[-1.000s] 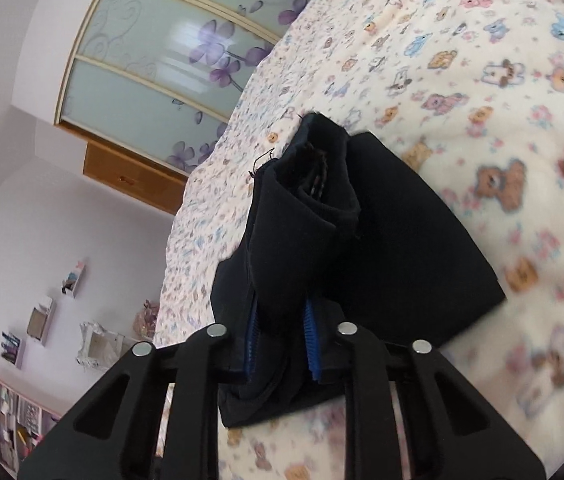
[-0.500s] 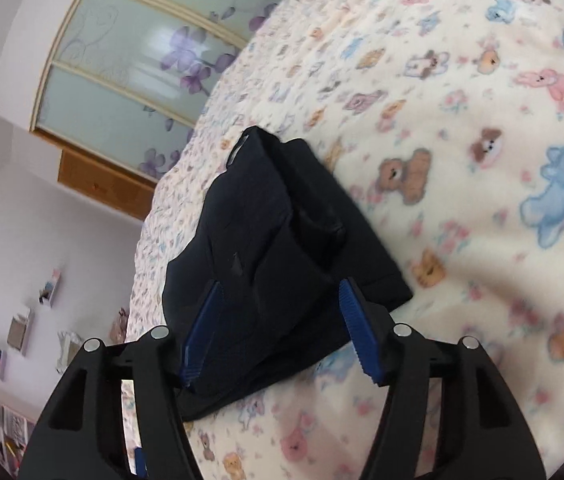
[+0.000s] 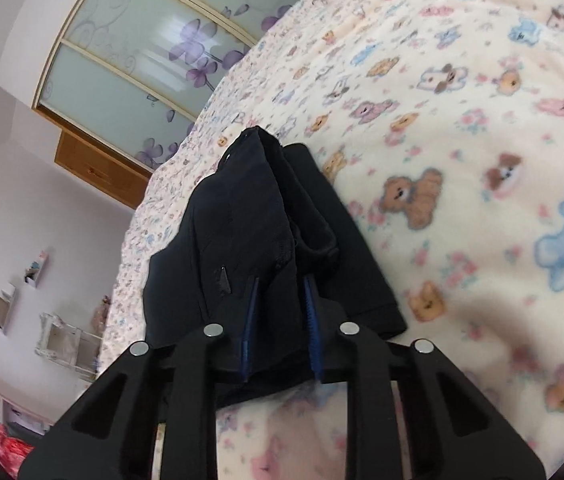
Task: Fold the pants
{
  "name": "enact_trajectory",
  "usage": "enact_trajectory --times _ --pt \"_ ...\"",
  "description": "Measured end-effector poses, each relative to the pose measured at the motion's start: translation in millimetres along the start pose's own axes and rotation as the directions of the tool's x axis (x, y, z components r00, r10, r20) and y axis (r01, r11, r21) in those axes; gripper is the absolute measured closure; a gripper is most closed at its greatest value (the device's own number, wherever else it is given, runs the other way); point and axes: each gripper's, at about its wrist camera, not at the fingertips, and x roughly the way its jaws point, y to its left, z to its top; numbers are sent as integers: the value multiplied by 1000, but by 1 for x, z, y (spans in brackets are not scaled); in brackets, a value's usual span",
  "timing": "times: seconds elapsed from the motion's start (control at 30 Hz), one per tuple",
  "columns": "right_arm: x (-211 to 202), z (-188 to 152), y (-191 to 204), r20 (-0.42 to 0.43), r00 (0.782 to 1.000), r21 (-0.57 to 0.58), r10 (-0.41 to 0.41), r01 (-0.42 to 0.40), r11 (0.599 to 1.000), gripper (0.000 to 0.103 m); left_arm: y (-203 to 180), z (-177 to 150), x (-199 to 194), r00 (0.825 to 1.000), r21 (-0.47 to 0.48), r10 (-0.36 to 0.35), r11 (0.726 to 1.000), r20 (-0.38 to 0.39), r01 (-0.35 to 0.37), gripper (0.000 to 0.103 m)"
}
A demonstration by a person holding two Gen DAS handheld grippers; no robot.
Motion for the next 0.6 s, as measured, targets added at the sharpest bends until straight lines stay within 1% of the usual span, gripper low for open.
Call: enact_trajectory --times 0.07,0.1,0.13,0.17,0.2,0.23,0.27,0.3,0.33,0.37,0.4,0.43,0.47,0.5,0.53,0.57,0.6 --pt "5 3 1 -15 999 -24 -30 29 999 62 2 0 1 1000 -17 -1 1000 -7 1 2" --pt "2 4 2 -6 998 -33 -55 55 998 58 3 0 0 1000 -20 -1 1000 -7 0 2" --pt "-3 5 5 19 997 -41 -76 77 996 51 4 0 0 1000 -22 -1 1000 -5 1 2" --pt "-14 5 11 84 993 -65 -82 88 994 47 4 0 -1 1000 -21 -1 1000 0 1 2" --pt "-24 6 19 151 987 -106 -60 76 991 47 4 0 -1 1000 -19 0 1000 4 0 2" --pt "-30 6 27 193 981 -152 -35 65 986 47 4 0 -2 1000 -18 -2 1000 7 2 2" --pt "-32 7 39 217 976 -219 3 45 975 47 3 0 -1 1000 -18 -9 1000 8 9 2" --pt "-31 9 54 205 977 -295 53 10 955 47 2 1 -1 1000 -18 -29 999 5 30 2" --pt "-26 11 66 161 981 -341 108 -47 939 47 1 2 -1 999 -17 -52 999 4 52 2" --pt "-19 14 75 98 982 -360 163 -118 925 46 -4 8 0 996 -7 -90 996 4 90 2" --pt "-11 17 82 43 978 -357 204 -175 918 44 -9 13 0 994 6 -112 994 2 112 2" --pt "0 21 87 -24 967 -328 252 -246 912 35 -13 17 1 992 16 -126 992 0 126 2" --pt "12 25 89 -93 949 -275 300 -315 908 28 -21 24 4 988 24 -157 987 -5 157 2" --pt "21 28 90 -132 936 -233 325 -348 908 20 -25 29 8 983 18 -181 983 -9 181 2" --pt "34 31 89 -186 915 -168 357 -388 906 20 -29 33 12 980 12 -197 980 -15 198 2" --pt "45 33 89 -220 902 -126 371 -403 906 20 -35 39 21 976 1 -216 976 -33 216 2" --pt "56 33 88 -250 895 -102 368 -403 910 20 -40 46 31 974 -8 -221 975 -54 221 2"
